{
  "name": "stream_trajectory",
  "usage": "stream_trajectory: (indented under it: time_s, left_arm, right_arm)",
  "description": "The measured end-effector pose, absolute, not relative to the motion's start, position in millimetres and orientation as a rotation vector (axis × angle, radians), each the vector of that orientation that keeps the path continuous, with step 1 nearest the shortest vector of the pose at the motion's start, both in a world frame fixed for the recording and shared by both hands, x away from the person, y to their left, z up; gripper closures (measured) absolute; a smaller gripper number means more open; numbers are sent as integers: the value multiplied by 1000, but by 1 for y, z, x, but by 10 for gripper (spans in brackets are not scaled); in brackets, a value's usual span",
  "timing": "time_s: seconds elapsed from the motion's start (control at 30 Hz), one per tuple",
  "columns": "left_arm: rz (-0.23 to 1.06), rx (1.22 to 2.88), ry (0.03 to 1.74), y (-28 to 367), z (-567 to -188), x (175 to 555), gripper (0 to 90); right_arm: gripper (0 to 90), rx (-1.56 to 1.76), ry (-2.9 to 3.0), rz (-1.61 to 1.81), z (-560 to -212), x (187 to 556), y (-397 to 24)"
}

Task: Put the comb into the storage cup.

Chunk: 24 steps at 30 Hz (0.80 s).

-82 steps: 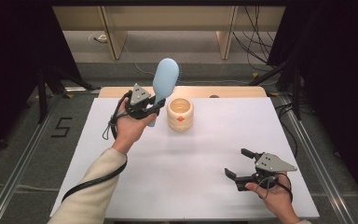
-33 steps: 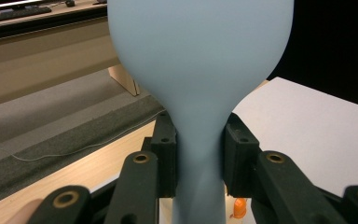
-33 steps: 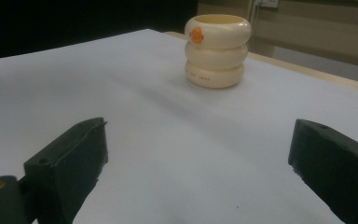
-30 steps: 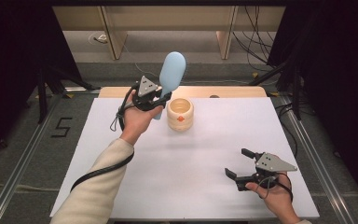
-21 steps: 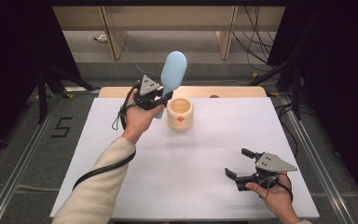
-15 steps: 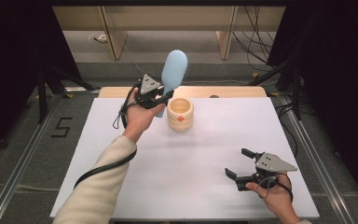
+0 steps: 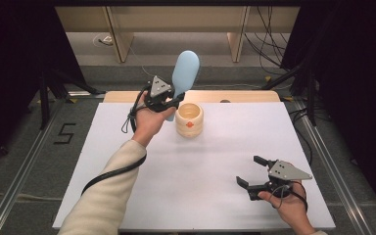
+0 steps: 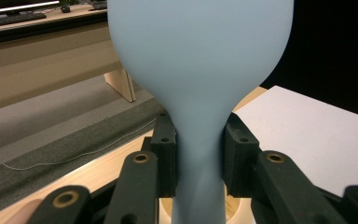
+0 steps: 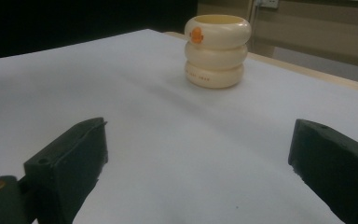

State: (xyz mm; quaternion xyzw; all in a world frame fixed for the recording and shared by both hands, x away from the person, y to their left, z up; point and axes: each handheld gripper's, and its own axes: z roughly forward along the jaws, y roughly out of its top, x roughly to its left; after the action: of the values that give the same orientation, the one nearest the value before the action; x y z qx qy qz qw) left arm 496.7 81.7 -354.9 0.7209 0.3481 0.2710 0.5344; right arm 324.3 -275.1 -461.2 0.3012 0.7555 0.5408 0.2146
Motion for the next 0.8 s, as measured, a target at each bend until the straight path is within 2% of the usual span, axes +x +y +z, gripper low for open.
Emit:
stream_trajectory:
  time_s: [0.8]
  left_arm:
    - [639, 1707, 828, 74, -357, 507, 695]
  right_arm:
    - [55, 834, 2095, 1503, -461, 324, -275]
